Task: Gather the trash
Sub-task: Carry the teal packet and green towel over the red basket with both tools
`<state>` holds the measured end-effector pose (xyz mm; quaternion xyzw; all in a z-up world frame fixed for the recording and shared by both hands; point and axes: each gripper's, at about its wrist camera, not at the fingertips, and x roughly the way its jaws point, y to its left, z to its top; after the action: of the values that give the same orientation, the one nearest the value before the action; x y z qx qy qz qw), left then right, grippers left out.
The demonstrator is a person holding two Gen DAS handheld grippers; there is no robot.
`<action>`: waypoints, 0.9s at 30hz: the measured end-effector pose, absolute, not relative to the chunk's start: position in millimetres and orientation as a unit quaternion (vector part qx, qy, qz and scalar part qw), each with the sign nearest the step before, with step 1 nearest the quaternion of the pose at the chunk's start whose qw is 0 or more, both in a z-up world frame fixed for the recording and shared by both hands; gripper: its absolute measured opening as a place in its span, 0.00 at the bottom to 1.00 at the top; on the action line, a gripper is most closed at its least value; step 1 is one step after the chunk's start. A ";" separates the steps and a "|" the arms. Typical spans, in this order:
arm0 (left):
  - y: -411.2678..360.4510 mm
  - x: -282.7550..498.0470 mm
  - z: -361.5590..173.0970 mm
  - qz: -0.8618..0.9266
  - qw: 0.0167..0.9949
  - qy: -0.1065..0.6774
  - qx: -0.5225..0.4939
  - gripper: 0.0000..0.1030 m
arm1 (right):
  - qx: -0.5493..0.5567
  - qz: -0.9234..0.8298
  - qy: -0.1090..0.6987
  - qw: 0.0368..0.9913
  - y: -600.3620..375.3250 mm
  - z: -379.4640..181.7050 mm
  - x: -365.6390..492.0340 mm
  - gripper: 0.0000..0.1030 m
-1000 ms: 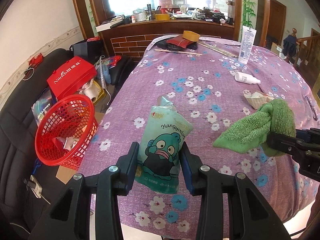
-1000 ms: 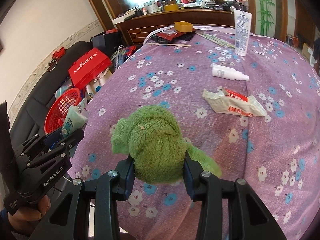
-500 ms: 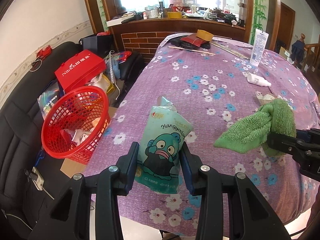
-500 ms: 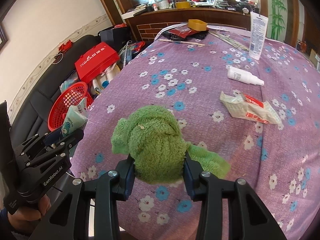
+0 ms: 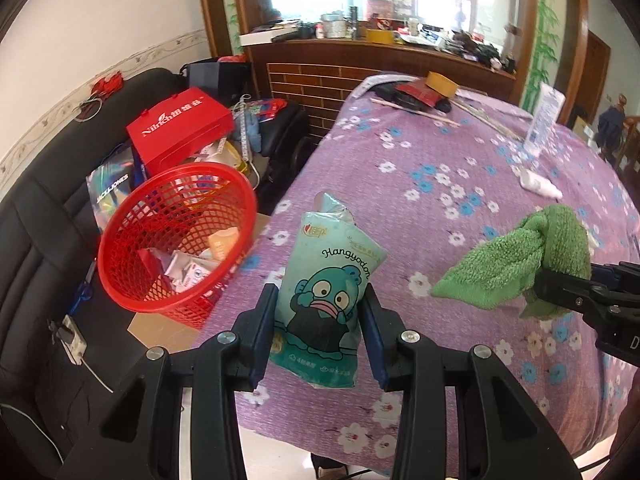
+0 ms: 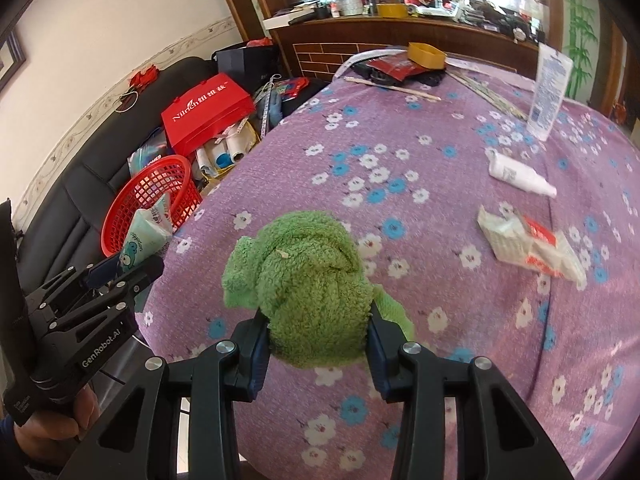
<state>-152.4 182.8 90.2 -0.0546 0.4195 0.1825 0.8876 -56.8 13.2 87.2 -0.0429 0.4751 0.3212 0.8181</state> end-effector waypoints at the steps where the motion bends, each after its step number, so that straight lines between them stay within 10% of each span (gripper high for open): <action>1: 188.1 -153.5 92.5 0.188 0.888 0.416 -0.058 0.38 | -0.046 0.322 0.473 0.819 16.7 89.3 -55.9 0.44; 27: 358.2 -184.4 103.2 0.280 0.861 0.397 -0.148 0.38 | -0.081 0.398 0.453 0.794 208.3 131.0 -25.6 0.44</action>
<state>-184.4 358.2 103.2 -0.1481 0.3974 0.2801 0.8612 -25.6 208.3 131.0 -0.0811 0.4533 0.3978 0.7936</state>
